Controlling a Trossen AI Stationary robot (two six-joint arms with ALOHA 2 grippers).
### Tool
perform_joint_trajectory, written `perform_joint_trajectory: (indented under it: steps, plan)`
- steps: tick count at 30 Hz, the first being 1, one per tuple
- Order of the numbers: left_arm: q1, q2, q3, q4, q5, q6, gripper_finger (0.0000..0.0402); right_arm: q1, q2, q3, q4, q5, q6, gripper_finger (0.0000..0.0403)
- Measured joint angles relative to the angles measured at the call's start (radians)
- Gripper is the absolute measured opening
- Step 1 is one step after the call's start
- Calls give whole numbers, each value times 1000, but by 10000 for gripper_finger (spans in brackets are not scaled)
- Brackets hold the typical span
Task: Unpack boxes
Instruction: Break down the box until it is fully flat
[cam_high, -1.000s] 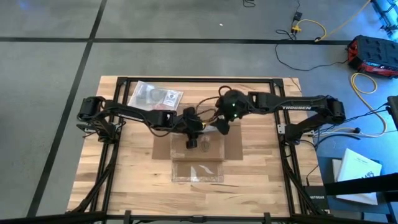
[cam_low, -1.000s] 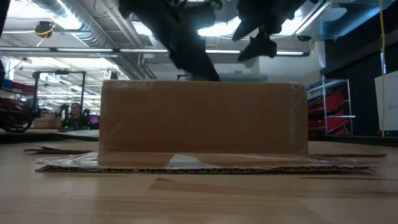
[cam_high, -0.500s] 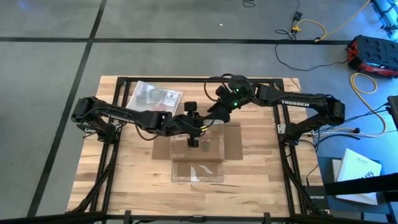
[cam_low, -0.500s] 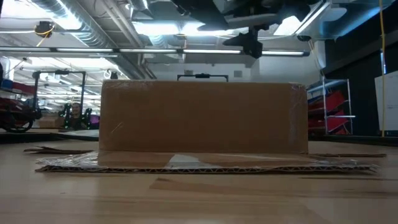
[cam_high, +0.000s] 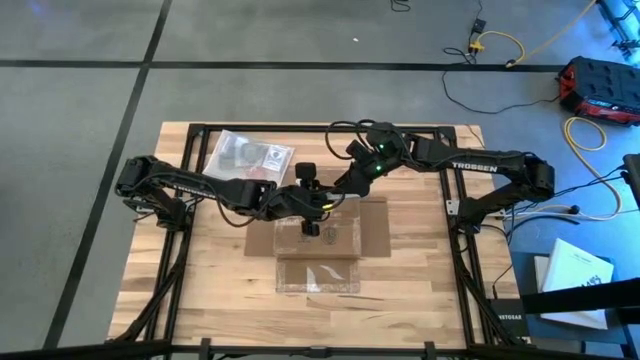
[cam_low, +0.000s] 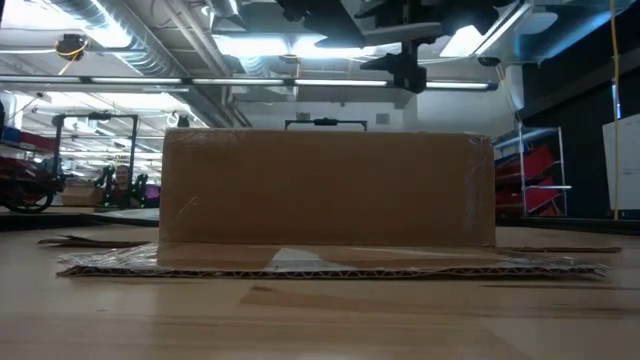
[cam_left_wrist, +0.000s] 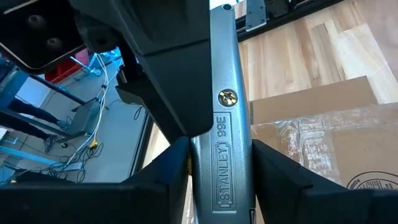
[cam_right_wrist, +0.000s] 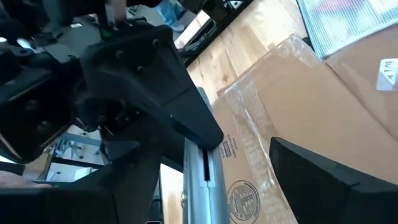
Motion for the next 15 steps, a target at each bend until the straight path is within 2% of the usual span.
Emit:
perform_joint_trajectory:
  steps: [11, 15]
  plan:
    - [0, 1, 0, -1, 5, 3, 127, 55, 13, 0, 1, 25, 21, 285]
    - [-1, 3, 0, 7, 13, -3, 127, 66, 51, 0, 85, 55, 57, 280]
